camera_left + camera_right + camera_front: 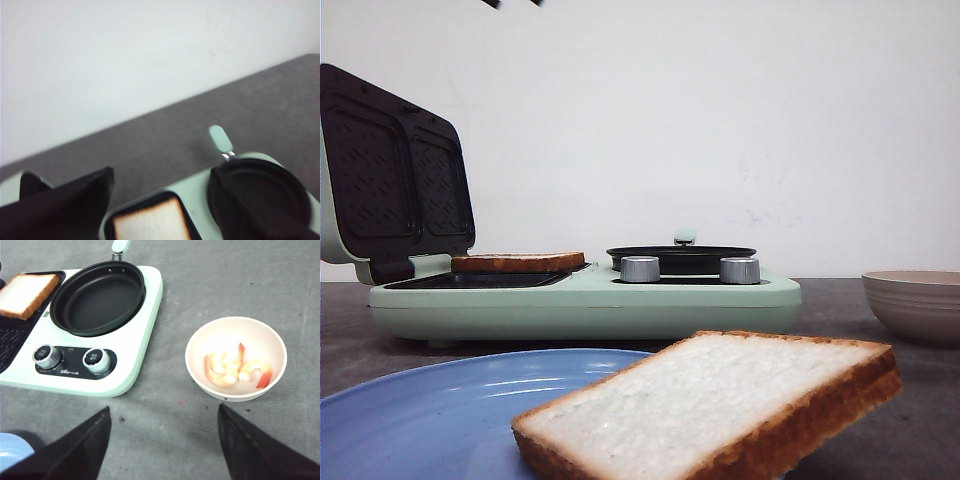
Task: Make breakfast with bread and shrimp
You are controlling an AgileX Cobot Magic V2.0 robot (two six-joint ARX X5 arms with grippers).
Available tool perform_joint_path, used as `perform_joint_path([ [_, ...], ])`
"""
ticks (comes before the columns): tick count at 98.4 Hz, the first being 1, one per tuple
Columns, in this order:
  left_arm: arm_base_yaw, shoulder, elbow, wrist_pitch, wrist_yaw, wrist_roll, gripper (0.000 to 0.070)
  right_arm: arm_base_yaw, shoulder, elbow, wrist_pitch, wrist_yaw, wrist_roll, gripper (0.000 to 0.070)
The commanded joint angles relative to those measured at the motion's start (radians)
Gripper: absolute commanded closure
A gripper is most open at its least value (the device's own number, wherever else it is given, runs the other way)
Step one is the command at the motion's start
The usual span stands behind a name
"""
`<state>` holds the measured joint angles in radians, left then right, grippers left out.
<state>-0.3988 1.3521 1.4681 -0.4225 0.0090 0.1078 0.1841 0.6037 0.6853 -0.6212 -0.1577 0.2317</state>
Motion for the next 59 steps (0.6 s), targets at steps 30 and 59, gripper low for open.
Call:
perform_joint_path([
  [30,-0.001,-0.308,-0.354,0.151,0.073,-0.171,0.0339,0.003,0.008,0.005,-0.064,-0.08,-0.008,0.0279],
  [59,-0.003,-0.523,-0.521,0.138,0.078,-0.22,0.0339,0.003,0.085,-0.117,-0.008,-0.348,0.108,0.0278],
])
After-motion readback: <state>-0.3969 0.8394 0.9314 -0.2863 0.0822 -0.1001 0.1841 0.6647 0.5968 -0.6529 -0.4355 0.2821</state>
